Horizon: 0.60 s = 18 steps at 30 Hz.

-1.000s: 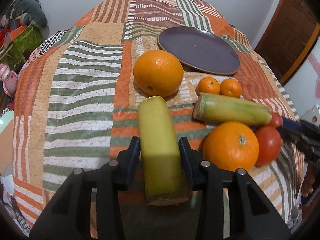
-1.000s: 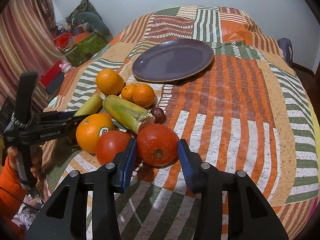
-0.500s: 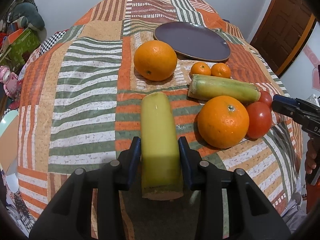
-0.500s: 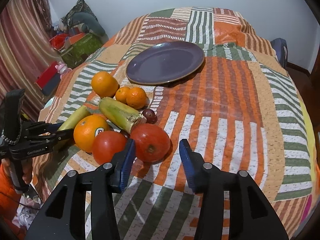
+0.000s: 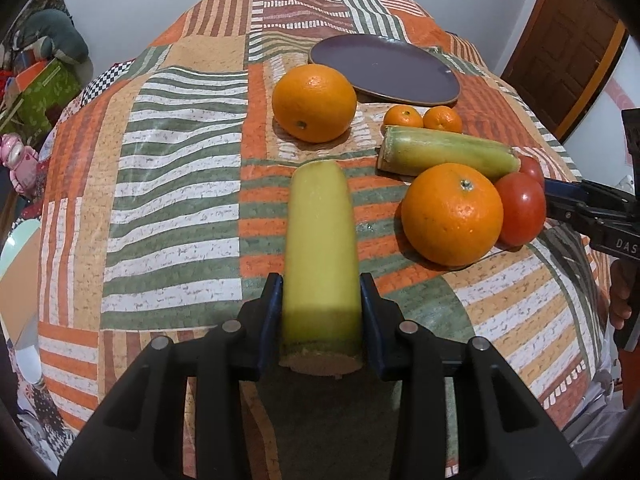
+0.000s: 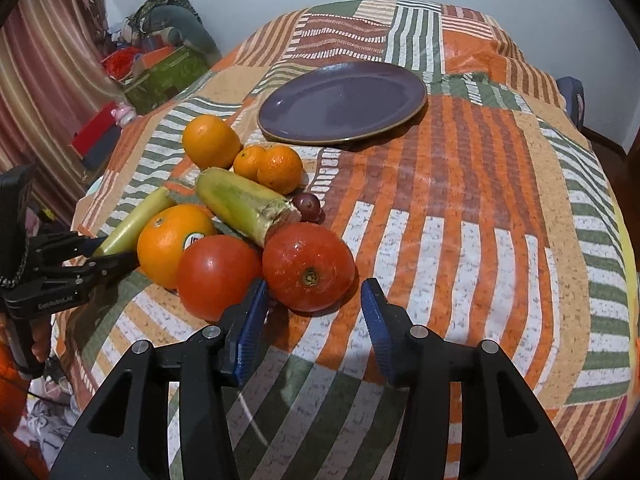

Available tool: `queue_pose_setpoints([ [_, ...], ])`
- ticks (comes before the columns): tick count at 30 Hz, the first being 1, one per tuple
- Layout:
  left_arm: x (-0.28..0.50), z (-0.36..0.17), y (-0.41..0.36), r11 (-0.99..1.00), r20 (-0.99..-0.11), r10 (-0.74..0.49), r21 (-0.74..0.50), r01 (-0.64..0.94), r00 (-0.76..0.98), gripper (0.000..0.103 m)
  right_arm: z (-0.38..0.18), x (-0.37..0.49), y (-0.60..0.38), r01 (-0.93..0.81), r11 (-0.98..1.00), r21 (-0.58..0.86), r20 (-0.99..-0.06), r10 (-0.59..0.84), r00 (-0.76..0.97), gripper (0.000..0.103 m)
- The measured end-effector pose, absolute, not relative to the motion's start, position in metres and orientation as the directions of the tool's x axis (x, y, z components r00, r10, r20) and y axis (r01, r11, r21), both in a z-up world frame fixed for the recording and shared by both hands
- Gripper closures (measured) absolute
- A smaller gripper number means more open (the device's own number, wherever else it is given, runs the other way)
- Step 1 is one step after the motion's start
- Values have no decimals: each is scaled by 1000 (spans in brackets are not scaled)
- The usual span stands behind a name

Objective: Organize fruits
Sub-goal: 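Close the left tool on the zucchini while the right tool grasps the tomato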

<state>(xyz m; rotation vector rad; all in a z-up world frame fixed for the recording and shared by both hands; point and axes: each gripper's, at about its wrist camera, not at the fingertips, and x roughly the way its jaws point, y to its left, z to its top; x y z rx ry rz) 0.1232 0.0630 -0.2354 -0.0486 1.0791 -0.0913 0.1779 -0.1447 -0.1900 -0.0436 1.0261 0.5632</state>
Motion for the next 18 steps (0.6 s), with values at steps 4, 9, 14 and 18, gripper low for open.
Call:
queue_pose_setpoints([
  [4,125,-236,61,996,-878,-85,-71,47,471,65,-188,182,-143,-467,862,197,-808,413,420,54],
  [9,127,-237,61,997,-878,-79,-67,42,471,65,-185,190,-139,-474,861,186,-798,414,438,54],
  [14,130,-237,62,997,-877,-80,-72,36,474,65,-189,197,-134,-498,844,201,-800,434,414,54],
  [18,139,-239,61,998,-877,-68,-62,29,476,64,-189,198,-132,-513,829,223,-795,459,396,61],
])
